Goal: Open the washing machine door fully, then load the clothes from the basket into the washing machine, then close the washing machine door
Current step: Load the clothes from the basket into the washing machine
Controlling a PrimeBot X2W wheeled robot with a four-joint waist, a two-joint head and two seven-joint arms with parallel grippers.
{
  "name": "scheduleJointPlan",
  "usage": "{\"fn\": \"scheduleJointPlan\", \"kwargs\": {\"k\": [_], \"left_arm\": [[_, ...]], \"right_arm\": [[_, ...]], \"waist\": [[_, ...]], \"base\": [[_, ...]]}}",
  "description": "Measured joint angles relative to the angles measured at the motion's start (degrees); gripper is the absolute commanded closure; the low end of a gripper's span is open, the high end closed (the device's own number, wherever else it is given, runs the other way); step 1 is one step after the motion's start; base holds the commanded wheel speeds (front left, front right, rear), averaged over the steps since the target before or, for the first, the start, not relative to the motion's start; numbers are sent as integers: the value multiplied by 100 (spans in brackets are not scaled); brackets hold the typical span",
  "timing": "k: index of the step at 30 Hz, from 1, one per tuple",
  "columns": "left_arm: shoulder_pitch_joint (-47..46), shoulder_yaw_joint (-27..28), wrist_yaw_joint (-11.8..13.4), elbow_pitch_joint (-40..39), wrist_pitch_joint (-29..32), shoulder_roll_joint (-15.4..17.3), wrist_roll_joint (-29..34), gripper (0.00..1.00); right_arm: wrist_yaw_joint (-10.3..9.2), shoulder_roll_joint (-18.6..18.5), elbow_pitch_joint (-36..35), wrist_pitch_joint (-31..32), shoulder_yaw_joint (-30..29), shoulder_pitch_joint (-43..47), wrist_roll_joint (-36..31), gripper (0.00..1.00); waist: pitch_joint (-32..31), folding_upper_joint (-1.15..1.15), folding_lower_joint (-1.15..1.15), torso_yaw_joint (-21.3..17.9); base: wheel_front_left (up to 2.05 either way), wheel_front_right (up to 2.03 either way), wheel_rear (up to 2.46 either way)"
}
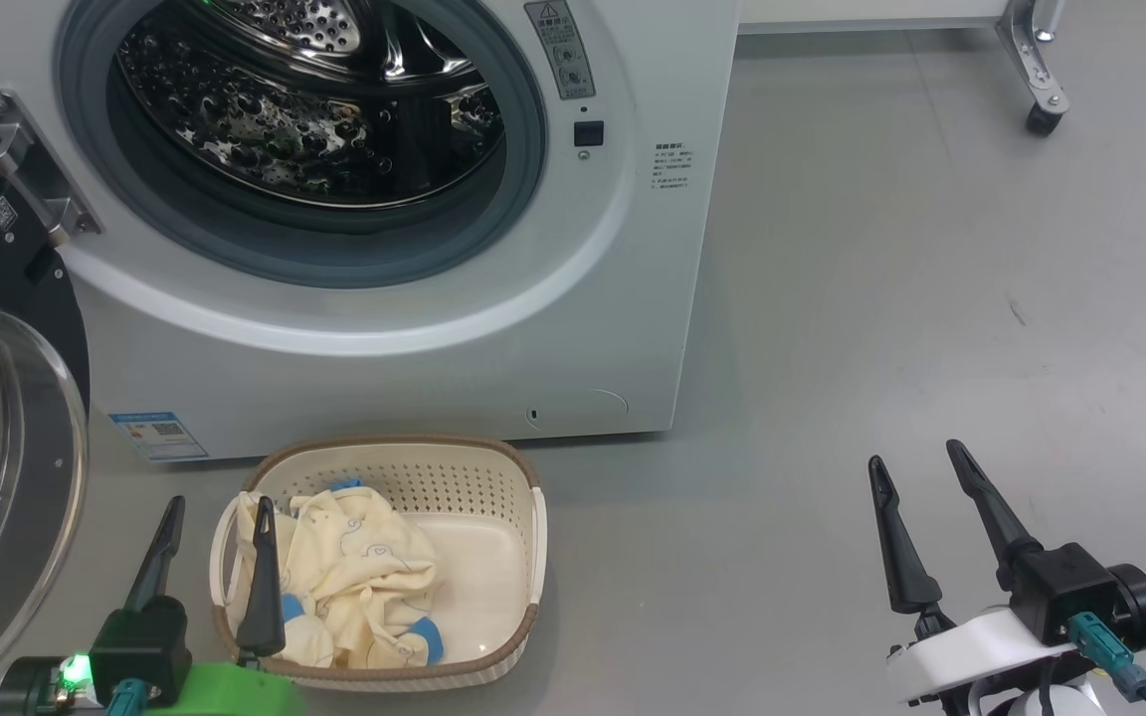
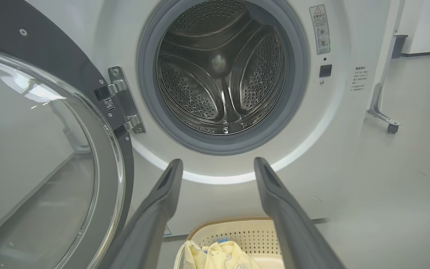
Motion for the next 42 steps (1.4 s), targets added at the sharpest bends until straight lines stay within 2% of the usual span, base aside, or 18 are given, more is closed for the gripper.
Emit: {"fn": "scheduleJointPlan", "kwargs": {"k": [15,42], "left_arm": [[1,-20,0,0,0,1,2,0],[3,-65,34,124,0,0,20,0]], "right_arm": [[0,5,15,0,0,1,0,0],[10,5,23,0,12,1,1,0]], "waist": [[-39,0,0,12],[16,0,0,38]], "base": [[50,-50,0],[2,-2,0]]}}
